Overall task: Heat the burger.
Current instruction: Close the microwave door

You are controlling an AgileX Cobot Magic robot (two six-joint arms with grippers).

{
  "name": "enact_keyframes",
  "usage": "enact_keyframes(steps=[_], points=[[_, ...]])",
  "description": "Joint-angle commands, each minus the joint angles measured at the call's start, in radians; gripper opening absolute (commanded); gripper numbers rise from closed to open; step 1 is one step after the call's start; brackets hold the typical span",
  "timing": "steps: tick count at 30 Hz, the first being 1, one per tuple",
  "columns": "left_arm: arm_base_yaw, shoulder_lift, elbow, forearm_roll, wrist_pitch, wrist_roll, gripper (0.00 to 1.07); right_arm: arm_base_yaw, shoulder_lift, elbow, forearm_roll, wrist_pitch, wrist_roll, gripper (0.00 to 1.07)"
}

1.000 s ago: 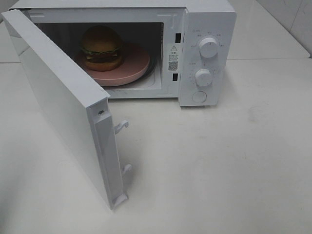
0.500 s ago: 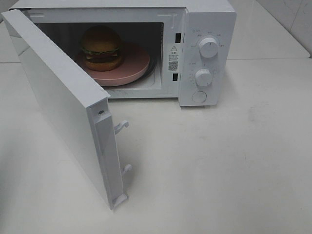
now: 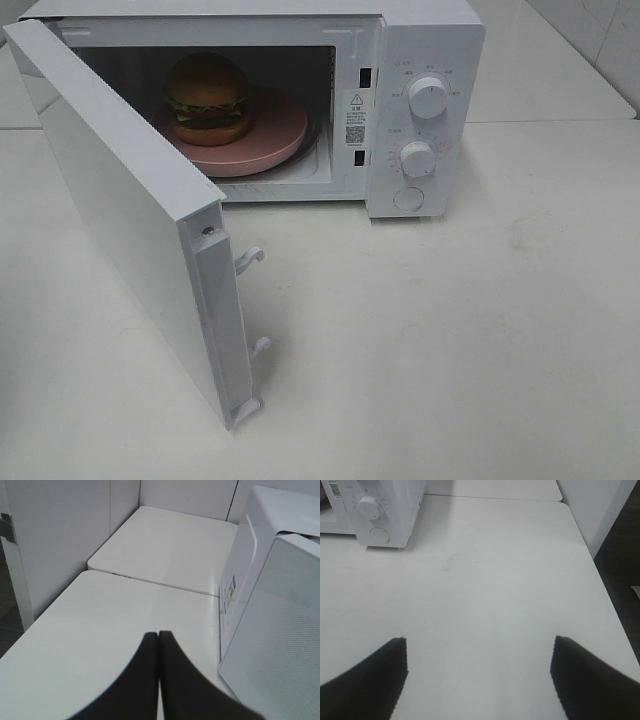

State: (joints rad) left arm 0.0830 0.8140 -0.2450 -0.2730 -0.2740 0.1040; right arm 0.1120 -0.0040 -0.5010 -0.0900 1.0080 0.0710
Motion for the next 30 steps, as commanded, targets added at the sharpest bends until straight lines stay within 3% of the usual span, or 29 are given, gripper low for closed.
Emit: enact_keyframes(steps=[1, 5, 6, 7, 8, 9, 10, 11, 12, 13, 14, 19, 23, 26, 28, 29, 30], points=[[0.003, 0.040, 0.002, 0.049, -0.055, -0.033, 0.00, -0.006, -0.032, 0.003, -0.006, -0.014, 0.004, 0.76], [0.003, 0.114, 0.002, 0.156, -0.126, -0.147, 0.00, -0.006, -0.032, 0.003, -0.006, -0.014, 0.004, 0.76], [0.003, 0.146, 0.002, 0.249, -0.155, -0.225, 0.00, -0.006, -0.032, 0.003, -0.006, -0.014, 0.004, 0.76], [0.003, 0.146, 0.002, 0.249, -0.155, -0.225, 0.00, -0.006, -0.032, 0.003, -0.006, -0.014, 0.004, 0.76], [0.003, 0.173, 0.002, 0.348, -0.188, -0.302, 0.00, -0.006, -0.032, 0.003, -0.006, -0.014, 0.004, 0.76], [0.003, 0.173, 0.002, 0.348, -0.188, -0.302, 0.00, -0.006, -0.032, 0.003, -0.006, -0.014, 0.004, 0.76], [0.003, 0.189, 0.002, 0.404, -0.211, -0.342, 0.00, -0.006, -0.032, 0.003, -0.006, -0.014, 0.004, 0.76], [0.003, 0.220, 0.002, 0.499, -0.264, -0.417, 0.00, -0.006, -0.032, 0.003, -0.006, -0.014, 0.004, 0.76], [0.003, 0.220, 0.002, 0.499, -0.264, -0.417, 0.00, -0.006, -0.032, 0.003, -0.006, -0.014, 0.004, 0.76], [0.003, 0.258, 0.002, 0.590, -0.335, -0.472, 0.00, -0.006, -0.032, 0.003, -0.006, -0.014, 0.004, 0.76], [0.003, 0.279, 0.002, 0.629, -0.374, -0.492, 0.00, -0.006, -0.032, 0.003, -0.006, -0.014, 0.004, 0.76], [0.003, 0.386, 0.002, 0.730, -0.523, -0.516, 0.00, -0.006, -0.032, 0.003, -0.006, -0.014, 0.004, 0.76], [-0.012, 0.444, 0.001, 0.726, -0.580, -0.516, 0.00, -0.006, -0.032, 0.003, -0.006, -0.014, 0.004, 0.76], [-0.064, 0.493, -0.004, 0.705, -0.594, -0.493, 0.00, -0.006, -0.032, 0.003, -0.006, -0.014, 0.004, 0.76], [-0.136, 0.537, -0.007, 0.641, -0.607, -0.428, 0.00, -0.006, -0.032, 0.003, -0.006, -0.014, 0.004, 0.76], [-0.136, 0.537, -0.007, 0.641, -0.607, -0.428, 0.00, -0.006, -0.032, 0.003, -0.006, -0.014, 0.004, 0.76], [-0.187, 0.567, -0.007, 0.563, -0.620, -0.384, 0.00, -0.006, -0.032, 0.003, -0.006, -0.014, 0.004, 0.76]])
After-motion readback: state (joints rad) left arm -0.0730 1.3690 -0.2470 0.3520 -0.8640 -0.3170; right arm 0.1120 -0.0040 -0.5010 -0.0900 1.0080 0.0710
